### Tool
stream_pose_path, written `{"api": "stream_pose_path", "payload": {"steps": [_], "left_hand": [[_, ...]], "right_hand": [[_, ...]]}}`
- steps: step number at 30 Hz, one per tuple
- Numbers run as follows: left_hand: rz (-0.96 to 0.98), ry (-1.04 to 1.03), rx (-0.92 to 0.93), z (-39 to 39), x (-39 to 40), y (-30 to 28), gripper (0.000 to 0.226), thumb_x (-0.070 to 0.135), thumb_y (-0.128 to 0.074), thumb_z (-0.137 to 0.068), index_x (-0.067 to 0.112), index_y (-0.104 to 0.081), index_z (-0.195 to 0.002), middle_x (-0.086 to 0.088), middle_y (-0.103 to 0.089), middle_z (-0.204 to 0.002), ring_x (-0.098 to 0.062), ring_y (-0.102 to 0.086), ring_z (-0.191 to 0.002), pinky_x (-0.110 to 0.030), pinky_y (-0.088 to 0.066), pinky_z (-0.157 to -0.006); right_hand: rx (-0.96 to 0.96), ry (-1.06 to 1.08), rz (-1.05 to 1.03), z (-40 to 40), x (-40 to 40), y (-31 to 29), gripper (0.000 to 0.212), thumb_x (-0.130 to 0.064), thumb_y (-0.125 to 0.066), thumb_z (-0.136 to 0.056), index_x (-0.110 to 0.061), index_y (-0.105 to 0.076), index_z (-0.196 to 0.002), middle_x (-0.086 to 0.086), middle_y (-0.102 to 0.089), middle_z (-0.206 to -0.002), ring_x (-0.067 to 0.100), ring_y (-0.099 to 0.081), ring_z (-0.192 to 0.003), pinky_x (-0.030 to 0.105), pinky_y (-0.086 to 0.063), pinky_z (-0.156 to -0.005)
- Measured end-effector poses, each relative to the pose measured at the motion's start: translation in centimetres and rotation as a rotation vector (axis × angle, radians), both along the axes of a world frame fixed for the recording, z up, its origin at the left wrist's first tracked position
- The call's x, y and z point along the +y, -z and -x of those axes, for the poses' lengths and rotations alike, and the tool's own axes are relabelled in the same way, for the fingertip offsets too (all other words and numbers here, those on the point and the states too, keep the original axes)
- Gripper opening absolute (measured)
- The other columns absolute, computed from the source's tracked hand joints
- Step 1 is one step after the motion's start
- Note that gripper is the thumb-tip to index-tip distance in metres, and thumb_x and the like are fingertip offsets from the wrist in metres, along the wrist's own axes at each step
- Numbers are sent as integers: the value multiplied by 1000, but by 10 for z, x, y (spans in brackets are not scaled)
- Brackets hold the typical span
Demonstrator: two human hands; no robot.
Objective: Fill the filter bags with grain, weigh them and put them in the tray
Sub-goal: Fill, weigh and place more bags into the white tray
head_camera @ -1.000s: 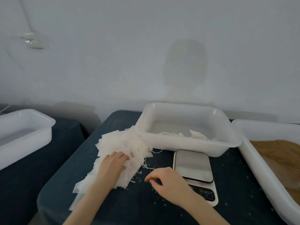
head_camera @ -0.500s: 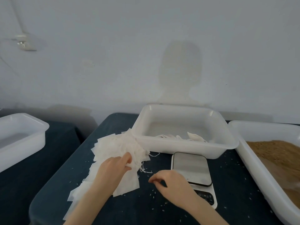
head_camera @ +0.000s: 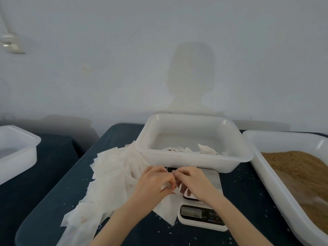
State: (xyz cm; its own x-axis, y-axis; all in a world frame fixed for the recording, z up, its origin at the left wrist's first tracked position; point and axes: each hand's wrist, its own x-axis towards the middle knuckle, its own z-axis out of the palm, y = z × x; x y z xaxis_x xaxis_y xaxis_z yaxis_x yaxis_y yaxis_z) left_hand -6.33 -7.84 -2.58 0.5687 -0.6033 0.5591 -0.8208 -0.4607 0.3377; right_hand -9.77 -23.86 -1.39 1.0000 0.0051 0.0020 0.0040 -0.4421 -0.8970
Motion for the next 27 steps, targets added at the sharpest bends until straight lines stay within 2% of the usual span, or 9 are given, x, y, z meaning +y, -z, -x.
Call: {"api": "stream_pose_path", "payload": {"steps": [2, 4, 8, 11, 13, 15, 18, 21, 27], "left_hand": [[5, -39, 68, 3, -10, 4, 29, 23, -80, -66, 32, -53, -64, 25, -54, -82, 20, -29, -99, -12, -32, -80], [-33, -53, 149, 3, -18, 10, 32, 31, -75, -75, 39, -44, -71, 31, -44, -91, 18, -21, -93, -6, -25, -87], [-138, -38, 153, 5, -36, 8, 35, 41, -69, -78, 45, -35, -75, 33, -39, -90, 28, -12, -98, 2, -12, -87], [-219, -23, 27, 4, -43, 2, 17, 42, -61, -85, 41, -49, -98, 28, -51, -94, 15, -27, -97, -5, -11, -85], [-307, -7, -81, 5, -50, -4, 30, 41, -55, -89, 34, -48, -118, 20, -60, -102, 1, -42, -101, -14, -13, -81], [-320, 14, -132, 8, -58, -8, 33, 42, -54, -90, 33, -44, -120, 17, -61, -105, -7, -48, -98, -22, -18, -79], [-255, 57, -94, 12, -67, -16, 33, 47, -56, -85, 33, -41, -111, 19, -59, -105, -7, -46, -93, -26, -22, -76], [-248, 53, -79, 13, -72, -15, 38, 51, -57, -82, 32, -40, -111, 20, -54, -109, -7, -43, -97, -25, -24, -80], [-203, 53, -175, 18, -82, -12, 48, 41, -75, -66, 29, -46, -102, 15, -53, -100, -10, -51, -87, -23, -40, -75]], "right_hand": [[59, -2, 31, 2, -13, 1, 37, -33, -53, -95, -10, -65, -69, 0, -63, -62, 11, -58, -50, 18, -38, -46], [119, -26, 44, 5, -25, 1, 30, -33, -57, -91, -20, -65, -64, -5, -63, -63, 9, -58, -50, 18, -36, -47], [176, -40, 119, 11, -40, -5, 27, -28, -60, -90, -29, -64, -63, -15, -60, -56, 2, -55, -51, 14, -37, -50], [72, 67, 392, 16, -53, -8, 21, -33, -59, -92, -25, -66, -75, -13, -65, -62, 0, -58, -54, 14, -42, -55], [-39, 105, 651, 20, -59, -10, 16, -35, -54, -94, -26, -60, -83, -9, -66, -72, 4, -59, -63, 21, -46, -59], [-118, 73, 775, 21, -62, -12, 9, -27, -47, -96, -29, -47, -87, -9, -60, -74, 10, -57, -65, 27, -46, -57], [-68, -14, 626, 22, -65, -15, 28, -10, -41, -89, -35, -54, -83, -9, -64, -77, 7, -62, -59, 22, -49, -57], [-76, 41, 531, 24, -71, -14, 44, -9, -41, -86, -47, -57, -71, -21, -64, -69, -2, -61, -58, 15, -44, -55], [-96, 107, 497, 26, -75, -16, 20, -16, -51, -86, -25, -63, -72, -4, -66, -66, 7, -59, -63, 29, -50, -65]]}}
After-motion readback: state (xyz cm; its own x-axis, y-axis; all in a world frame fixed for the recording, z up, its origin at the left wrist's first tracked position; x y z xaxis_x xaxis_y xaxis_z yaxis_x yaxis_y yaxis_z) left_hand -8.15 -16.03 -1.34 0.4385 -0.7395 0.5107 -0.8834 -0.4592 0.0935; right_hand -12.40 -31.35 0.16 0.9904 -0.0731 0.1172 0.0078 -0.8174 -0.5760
